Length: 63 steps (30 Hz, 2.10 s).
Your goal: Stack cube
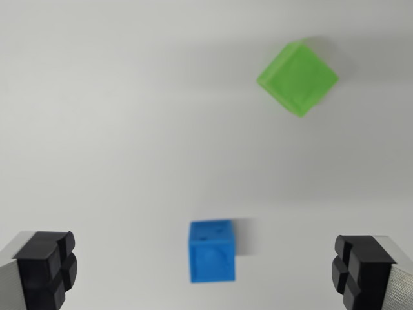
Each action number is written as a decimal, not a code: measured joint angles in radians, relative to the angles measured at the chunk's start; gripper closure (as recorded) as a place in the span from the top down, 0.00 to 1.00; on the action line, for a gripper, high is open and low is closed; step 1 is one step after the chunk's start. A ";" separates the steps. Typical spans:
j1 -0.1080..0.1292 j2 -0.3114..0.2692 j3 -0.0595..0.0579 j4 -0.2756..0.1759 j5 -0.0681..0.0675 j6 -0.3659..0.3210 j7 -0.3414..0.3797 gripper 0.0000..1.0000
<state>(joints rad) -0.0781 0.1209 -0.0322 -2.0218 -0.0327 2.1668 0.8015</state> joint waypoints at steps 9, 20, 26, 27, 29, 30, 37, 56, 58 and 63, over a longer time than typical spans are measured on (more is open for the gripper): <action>-0.002 -0.025 -0.002 -0.078 0.001 0.049 -0.017 1.00; -0.005 -0.056 -0.005 -0.191 0.003 0.126 -0.042 1.00; -0.006 -0.072 -0.008 -0.255 0.006 0.172 -0.059 1.00; -0.006 -0.074 -0.009 -0.267 0.006 0.181 -0.062 1.00; -0.006 -0.078 -0.010 -0.285 0.007 0.195 -0.067 1.00; -0.006 -0.080 -0.011 -0.296 0.007 0.203 -0.070 1.00; -0.009 -0.094 -0.015 -0.377 0.011 0.268 -0.095 1.00; -0.016 -0.100 -0.027 -0.575 0.025 0.448 -0.166 1.00; -0.018 -0.097 -0.028 -0.596 0.028 0.471 -0.177 1.00; -0.019 -0.068 -0.029 -0.623 0.037 0.528 -0.192 1.00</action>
<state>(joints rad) -0.0975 0.0528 -0.0612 -2.6447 0.0042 2.6948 0.6100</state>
